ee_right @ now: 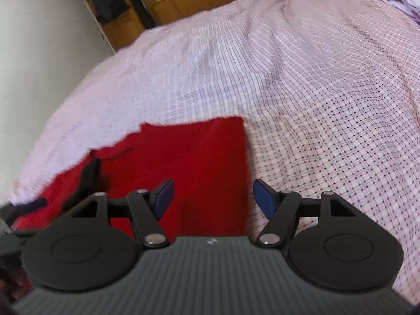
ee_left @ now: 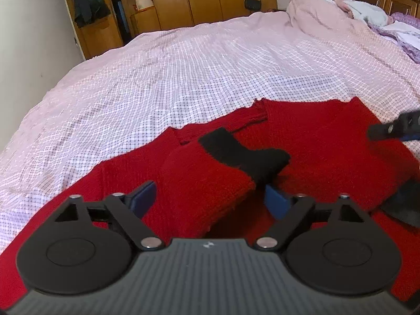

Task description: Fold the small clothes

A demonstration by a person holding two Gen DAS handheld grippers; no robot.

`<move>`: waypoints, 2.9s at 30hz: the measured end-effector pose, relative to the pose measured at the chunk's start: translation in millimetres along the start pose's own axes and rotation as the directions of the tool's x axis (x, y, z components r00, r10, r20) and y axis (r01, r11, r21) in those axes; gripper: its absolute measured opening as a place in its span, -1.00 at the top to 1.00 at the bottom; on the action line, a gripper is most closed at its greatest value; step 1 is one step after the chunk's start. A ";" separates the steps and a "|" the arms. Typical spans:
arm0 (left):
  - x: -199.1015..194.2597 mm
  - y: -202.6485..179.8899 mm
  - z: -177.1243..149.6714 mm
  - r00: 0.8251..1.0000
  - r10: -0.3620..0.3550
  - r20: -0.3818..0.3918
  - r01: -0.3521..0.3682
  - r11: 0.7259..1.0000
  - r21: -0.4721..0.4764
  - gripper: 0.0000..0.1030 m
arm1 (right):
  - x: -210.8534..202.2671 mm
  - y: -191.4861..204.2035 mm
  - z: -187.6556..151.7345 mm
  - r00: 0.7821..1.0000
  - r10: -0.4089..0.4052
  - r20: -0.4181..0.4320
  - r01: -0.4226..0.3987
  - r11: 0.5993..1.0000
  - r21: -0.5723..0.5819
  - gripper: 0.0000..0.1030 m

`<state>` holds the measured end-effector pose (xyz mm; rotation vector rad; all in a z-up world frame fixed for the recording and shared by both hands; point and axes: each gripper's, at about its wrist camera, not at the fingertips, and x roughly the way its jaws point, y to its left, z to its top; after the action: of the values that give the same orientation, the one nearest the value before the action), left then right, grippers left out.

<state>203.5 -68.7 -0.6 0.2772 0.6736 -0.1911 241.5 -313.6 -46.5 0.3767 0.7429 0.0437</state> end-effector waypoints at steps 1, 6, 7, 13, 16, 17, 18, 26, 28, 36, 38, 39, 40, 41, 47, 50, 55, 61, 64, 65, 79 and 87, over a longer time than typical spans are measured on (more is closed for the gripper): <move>1.8 0.9 0.2 1.000 -0.017 0.008 0.017 1.000 -0.006 -0.21 | 5.0 -1.0 -1.1 1.000 -0.002 -0.017 0.002 1.000 -0.008 -0.35; 3.3 25.4 1.1 0.996 -0.082 0.028 0.086 0.981 -0.176 0.49 | 16.4 -7.5 -0.9 0.998 0.054 0.012 -0.054 0.998 0.010 -0.35; 0.5 32.6 -0.5 0.997 -0.068 0.035 0.073 0.974 -0.215 0.49 | 18.2 -9.0 0.1 0.998 0.067 0.012 -0.067 0.998 0.019 -0.35; -15.0 73.0 -24.1 0.997 0.082 0.000 -0.076 0.925 -0.372 0.47 | 21.3 -13.2 0.7 0.996 0.091 0.014 -0.091 0.995 0.038 -0.33; -12.6 89.0 -37.7 0.998 0.042 -0.052 -0.060 0.910 -0.411 0.45 | 22.1 -11.3 0.3 0.996 0.090 0.017 -0.091 0.995 0.034 -0.34; -11.7 92.2 -41.7 0.998 0.026 -0.065 -0.051 0.906 -0.419 0.42 | 21.9 -11.2 0.3 0.996 0.091 0.018 -0.092 0.995 0.034 -0.35; -11.4 94.9 -44.9 0.997 0.018 -0.076 -0.048 0.905 -0.422 0.36 | 21.6 -11.1 0.1 0.996 0.091 0.018 -0.092 0.995 0.033 -0.35; -31.8 110.2 -62.7 0.997 0.012 -0.074 -0.043 0.896 -0.441 0.02 | 20.0 -13.3 -0.1 0.995 0.100 0.027 -0.101 0.994 0.048 -0.35; -32.3 113.3 -58.7 0.998 0.029 -0.058 -0.051 0.899 -0.435 0.02 | 20.5 -12.5 0.0 0.995 0.099 0.029 -0.100 0.994 0.048 -0.35; -19.3 133.2 -52.4 0.997 0.079 -0.015 -0.076 0.868 -0.490 0.02 | 23.7 -14.6 2.7 0.993 0.113 0.036 -0.115 0.992 0.057 -0.34; -11.3 134.8 -52.2 0.997 0.076 -0.026 -0.079 0.872 -0.483 0.02 | 25.2 -16.0 4.0 0.992 0.120 0.038 -0.122 0.991 0.061 -0.33; -6.4 135.3 -51.8 0.997 0.069 -0.033 -0.077 0.874 -0.481 0.02 | 25.9 -16.1 4.2 0.992 0.123 0.040 -0.125 0.990 0.062 -0.30; -0.4 135.8 -51.3 0.998 0.056 -0.041 -0.069 0.875 -0.480 0.02 | 26.2 -16.1 4.4 0.992 0.122 0.041 -0.125 0.990 0.061 -0.28; 6.3 136.2 -50.8 0.998 0.037 -0.051 -0.057 0.874 -0.482 0.02 | 26.9 -15.9 4.6 0.992 0.120 0.042 -0.122 0.991 0.058 -0.26; 19.4 129.3 -50.0 0.998 0.020 -0.051 -0.042 0.879 -0.474 0.12 | 33.4 -17.3 3.7 0.992 0.115 0.058 -0.118 0.992 0.043 0.25; 6.2 123.0 -50.4 1.000 0.011 0.020 -0.001 0.893 -0.450 0.59 | 29.1 -16.9 2.3 0.987 0.121 0.108 -0.125 0.991 0.037 0.61; -15.5 112.0 -45.9 0.986 0.127 0.105 -0.079 0.923 -0.377 0.60 | 11.5 -10.7 2.3 0.968 0.085 0.237 -0.095 0.995 0.031 0.67; 28.5 110.8 -58.1 0.993 0.119 -0.023 -0.119 0.929 -0.350 0.45 | 37.3 -28.4 -0.8 0.990 0.029 0.138 -0.044 0.994 0.104 0.64; 28.5 108.6 -57.7 0.990 0.138 -0.027 -0.139 0.934 -0.329 0.40 | 36.1 -28.8 1.0 0.992 0.032 0.123 -0.044 0.994 0.097 0.51; 27.8 109.1 -56.6 0.990 0.135 -0.032 -0.138 0.934 -0.330 0.39 | 35.4 -28.8 2.2 0.992 0.024 0.122 -0.037 0.994 0.100 0.47; -43.7 147.9 -72.3 0.986 0.128 -0.111 -0.163 0.889 -0.428 0.34 | -21.1 -17.7 1.6 0.991 0.040 0.126 -0.053 0.993 0.103 -0.03; -102.3 197.5 -108.5 0.970 0.197 -0.143 -0.242 0.838 -0.489 0.12 | -71.3 15.0 -16.6 0.988 0.116 0.101 -0.123 0.990 0.068 -0.03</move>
<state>113.4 160.7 21.1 -0.1456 0.7479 0.2236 179.2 -306.5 -5.9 0.4908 0.6265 0.1103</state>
